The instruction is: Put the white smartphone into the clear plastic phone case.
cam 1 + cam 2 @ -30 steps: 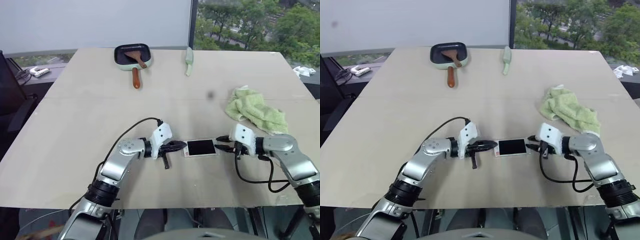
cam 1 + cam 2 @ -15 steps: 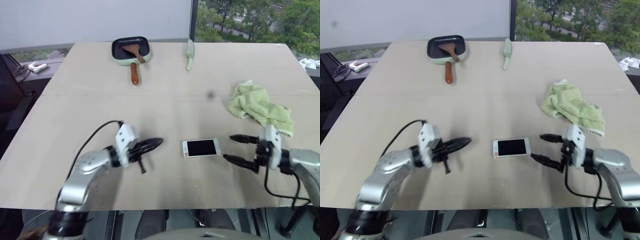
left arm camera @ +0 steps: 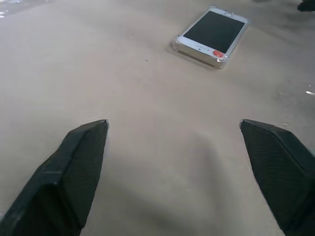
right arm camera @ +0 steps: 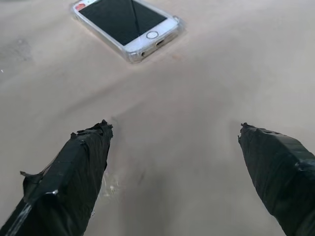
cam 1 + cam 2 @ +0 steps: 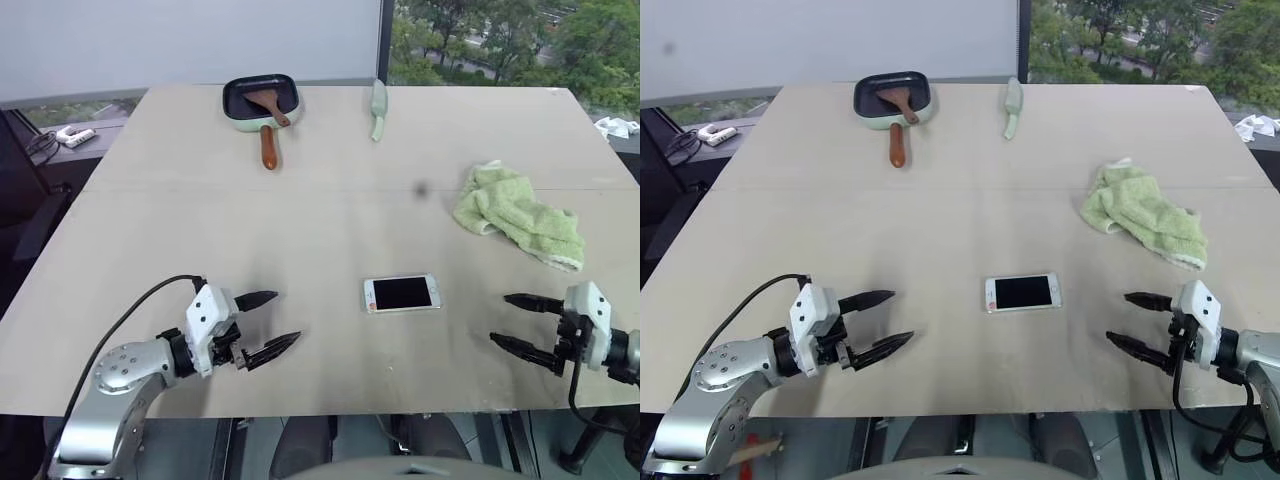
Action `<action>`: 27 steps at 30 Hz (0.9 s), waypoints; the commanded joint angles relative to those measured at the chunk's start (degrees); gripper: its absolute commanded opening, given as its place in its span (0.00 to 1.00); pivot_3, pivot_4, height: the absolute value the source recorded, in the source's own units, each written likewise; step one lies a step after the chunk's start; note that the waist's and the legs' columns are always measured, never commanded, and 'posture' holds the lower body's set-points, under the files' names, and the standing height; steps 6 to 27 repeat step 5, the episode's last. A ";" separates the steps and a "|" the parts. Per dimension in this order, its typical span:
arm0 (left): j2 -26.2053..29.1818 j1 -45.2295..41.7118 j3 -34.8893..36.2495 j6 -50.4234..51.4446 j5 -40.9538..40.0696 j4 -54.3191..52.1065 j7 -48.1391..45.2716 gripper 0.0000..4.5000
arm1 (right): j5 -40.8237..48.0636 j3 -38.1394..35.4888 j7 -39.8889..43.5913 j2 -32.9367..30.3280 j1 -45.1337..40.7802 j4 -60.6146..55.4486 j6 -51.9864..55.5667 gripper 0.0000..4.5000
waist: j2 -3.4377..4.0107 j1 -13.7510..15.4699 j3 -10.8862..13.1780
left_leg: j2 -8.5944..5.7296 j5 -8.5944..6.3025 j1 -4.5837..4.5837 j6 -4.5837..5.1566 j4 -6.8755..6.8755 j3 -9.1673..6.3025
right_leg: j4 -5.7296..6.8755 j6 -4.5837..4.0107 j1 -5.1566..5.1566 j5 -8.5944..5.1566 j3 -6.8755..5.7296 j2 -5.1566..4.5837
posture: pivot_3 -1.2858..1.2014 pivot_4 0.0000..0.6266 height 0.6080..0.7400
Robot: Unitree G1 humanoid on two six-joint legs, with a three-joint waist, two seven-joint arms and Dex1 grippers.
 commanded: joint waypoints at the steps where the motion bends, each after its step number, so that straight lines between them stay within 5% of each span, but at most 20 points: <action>1: 0.36 0.38 0.73 -1.76 0.56 -1.78 0.79 1.00 | 0.69 -2.16 0.01 -0.49 0.28 -0.51 -1.32 1.00 | 0.00 0.02 0.00 | 0.00 0.00 0.00 0.00 0.00 0.00 | 0.00 0.00 0.00 0.00 0.00 0.00 | 0.52 0.24 1.00; 27: 0.56 0.61 0.47 -4.33 2.63 -1.49 1.10 1.00 | 0.76 -2.10 -0.38 -0.16 0.03 -0.56 -1.49 1.00 | 0.00 0.06 0.00 | 0.00 0.00 0.00 0.00 0.01 0.00 | 0.01 0.00 0.01 0.00 0.01 0.00 | 0.52 0.24 1.00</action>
